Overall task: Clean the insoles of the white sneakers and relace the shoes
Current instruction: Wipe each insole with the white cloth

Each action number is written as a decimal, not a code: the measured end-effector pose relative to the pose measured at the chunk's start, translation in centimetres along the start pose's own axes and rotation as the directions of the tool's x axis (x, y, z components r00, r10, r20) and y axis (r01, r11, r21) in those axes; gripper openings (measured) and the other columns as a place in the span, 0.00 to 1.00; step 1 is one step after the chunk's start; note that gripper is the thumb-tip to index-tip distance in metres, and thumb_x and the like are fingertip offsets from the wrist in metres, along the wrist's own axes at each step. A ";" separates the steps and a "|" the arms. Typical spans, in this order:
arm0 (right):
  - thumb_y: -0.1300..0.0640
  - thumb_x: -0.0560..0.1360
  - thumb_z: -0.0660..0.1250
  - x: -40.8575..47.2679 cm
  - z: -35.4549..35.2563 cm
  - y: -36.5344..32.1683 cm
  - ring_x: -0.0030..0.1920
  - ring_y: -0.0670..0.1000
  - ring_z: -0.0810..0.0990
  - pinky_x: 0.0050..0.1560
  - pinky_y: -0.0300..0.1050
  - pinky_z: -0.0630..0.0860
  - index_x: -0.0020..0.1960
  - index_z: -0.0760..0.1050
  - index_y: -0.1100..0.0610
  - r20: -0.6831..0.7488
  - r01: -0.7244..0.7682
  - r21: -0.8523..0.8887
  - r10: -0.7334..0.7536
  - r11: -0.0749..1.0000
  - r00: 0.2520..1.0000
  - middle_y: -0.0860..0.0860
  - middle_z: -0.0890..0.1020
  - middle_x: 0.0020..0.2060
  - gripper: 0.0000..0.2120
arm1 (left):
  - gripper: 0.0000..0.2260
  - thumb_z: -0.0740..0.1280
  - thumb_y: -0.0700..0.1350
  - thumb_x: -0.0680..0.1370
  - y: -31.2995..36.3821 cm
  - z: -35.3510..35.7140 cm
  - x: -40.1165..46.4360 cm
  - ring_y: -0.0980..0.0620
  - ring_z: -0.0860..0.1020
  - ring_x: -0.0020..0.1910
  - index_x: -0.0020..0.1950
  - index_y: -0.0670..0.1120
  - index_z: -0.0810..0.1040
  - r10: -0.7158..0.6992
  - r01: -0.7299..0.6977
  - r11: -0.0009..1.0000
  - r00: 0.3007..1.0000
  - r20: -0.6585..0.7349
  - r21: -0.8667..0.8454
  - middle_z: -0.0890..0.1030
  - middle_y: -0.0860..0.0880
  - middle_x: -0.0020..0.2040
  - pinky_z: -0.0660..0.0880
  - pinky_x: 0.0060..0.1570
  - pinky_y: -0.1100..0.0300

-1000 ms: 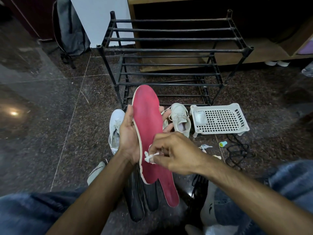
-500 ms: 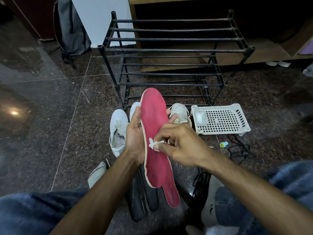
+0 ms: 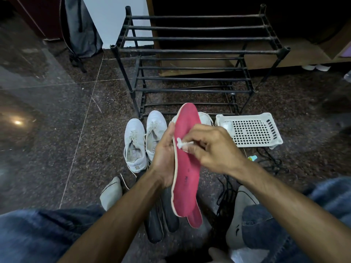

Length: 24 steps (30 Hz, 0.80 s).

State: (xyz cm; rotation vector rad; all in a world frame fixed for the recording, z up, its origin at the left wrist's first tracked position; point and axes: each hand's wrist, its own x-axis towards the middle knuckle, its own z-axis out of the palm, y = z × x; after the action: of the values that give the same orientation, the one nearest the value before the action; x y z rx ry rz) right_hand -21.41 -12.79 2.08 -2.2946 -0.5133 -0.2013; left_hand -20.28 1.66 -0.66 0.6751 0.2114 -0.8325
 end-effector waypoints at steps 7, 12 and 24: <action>0.53 0.73 0.70 1.3 -0.7 1.1 0.33 0.45 0.72 0.36 0.45 0.74 0.45 0.82 0.52 -0.321 -0.169 -0.171 0.107 0.971 0.941 0.45 0.79 0.38 0.04 | 0.27 0.59 0.65 0.76 -1.5 1.1 0.0 0.48 0.80 0.45 0.59 0.45 0.81 -0.019 0.021 0.995 1.000 -0.024 0.096 0.83 0.44 0.48 0.76 0.51 0.53; 0.55 0.71 0.72 0.6 -0.2 0.6 0.35 0.46 0.79 0.38 0.51 0.77 0.42 0.83 0.52 -0.037 -0.206 0.235 0.221 0.950 0.975 0.44 0.81 0.37 0.02 | 0.27 0.57 0.64 0.77 -1.2 0.8 0.1 0.48 0.82 0.46 0.54 0.43 0.84 -0.034 0.034 0.999 0.999 -0.008 0.027 0.83 0.43 0.49 0.78 0.48 0.56; 0.55 0.72 0.71 1.7 -1.4 1.3 0.31 0.44 0.76 0.37 0.46 0.75 0.41 0.82 0.51 -0.328 -0.345 0.004 0.327 0.939 0.886 0.45 0.83 0.40 0.02 | 0.29 0.55 0.64 0.76 -2.0 -0.1 0.7 0.45 0.81 0.52 0.57 0.44 0.83 -0.060 0.061 0.992 0.998 -0.011 0.110 0.84 0.40 0.51 0.68 0.65 0.48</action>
State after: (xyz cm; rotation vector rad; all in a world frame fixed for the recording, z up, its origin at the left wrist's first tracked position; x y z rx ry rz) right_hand -19.31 -14.13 2.66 -2.2975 0.0637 -0.4152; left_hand -21.34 0.35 -2.00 0.7791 0.1947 -0.9046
